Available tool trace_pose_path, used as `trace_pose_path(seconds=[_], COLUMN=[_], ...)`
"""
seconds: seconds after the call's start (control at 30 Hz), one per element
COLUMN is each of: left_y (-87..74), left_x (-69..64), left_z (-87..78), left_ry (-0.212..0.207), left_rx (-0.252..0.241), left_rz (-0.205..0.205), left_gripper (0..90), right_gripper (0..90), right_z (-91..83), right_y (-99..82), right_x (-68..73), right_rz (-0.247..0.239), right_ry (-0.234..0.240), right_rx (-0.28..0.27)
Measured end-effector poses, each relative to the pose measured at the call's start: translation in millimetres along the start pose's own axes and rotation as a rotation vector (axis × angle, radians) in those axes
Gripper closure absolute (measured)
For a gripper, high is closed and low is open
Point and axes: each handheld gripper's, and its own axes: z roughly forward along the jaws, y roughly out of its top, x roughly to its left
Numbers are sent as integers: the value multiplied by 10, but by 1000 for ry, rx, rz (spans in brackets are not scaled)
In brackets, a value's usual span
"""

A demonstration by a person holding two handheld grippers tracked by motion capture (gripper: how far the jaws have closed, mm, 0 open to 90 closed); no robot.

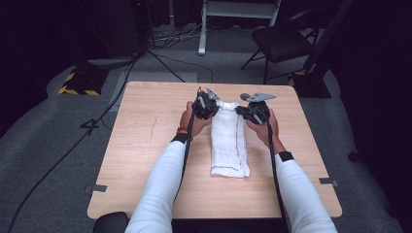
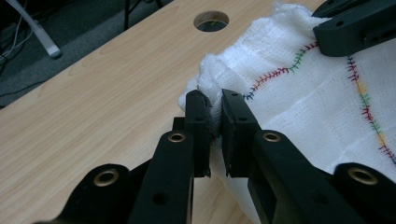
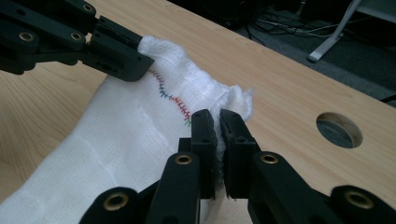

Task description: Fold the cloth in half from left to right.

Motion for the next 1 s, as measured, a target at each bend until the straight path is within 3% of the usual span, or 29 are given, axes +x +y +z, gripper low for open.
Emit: trace_pose_path(seconds=[0.23, 0.43, 0.63, 0.8, 1.0], left_y=[42, 15, -147, -332, -501], left_x=[43, 9, -86, -158, -289], left_z=[-145, -273, -365, -431, -526], left_ry=[-26, -66, -132, -183, -243], left_rx=[-43, -66, -97, -114, -117], left_rz=[5, 22, 37, 49, 74], left_gripper=[824, 824, 824, 824, 824], right_gripper=[854, 855, 855, 855, 855], right_z=[-58, -128, -251, -327, -438], right_y=[111, 92, -16, -130, -262], right_x=[35, 63, 112, 193, 249], right_rz=[-28, -27, -45, -80, -85], right_ry=[-6, 13, 53, 136, 182], right_rx=[-20, -32, -39, -20, -22])
